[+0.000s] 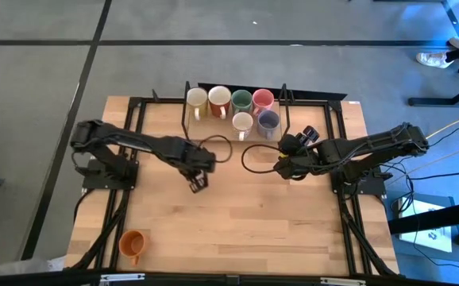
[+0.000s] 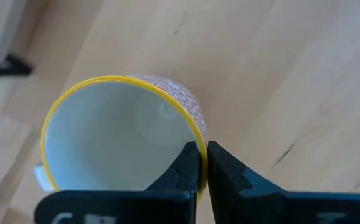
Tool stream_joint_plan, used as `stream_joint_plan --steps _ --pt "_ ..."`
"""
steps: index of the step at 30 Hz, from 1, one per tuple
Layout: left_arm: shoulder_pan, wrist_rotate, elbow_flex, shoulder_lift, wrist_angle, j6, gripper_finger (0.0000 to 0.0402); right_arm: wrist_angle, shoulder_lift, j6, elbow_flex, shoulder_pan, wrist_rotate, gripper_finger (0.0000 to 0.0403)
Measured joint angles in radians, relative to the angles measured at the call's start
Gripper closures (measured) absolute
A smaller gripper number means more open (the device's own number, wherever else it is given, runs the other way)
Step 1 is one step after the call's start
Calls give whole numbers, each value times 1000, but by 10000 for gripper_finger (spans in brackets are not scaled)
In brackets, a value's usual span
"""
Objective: Place coffee mugs
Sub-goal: Put the red patterned mug on the shelf
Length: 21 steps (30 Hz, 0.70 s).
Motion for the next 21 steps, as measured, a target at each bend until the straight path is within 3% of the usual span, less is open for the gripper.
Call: stream_joint_plan --steps 6,12,21 --pt "-19 0 105 122 78 -25 391 -11 0 1 0 0 -14 189" --pt "-20 14 146 165 101 15 384 -15 0 2 0 0 -34 189" --pt "-9 72 148 158 105 128 300 -15 0 2 0 0 -44 189"
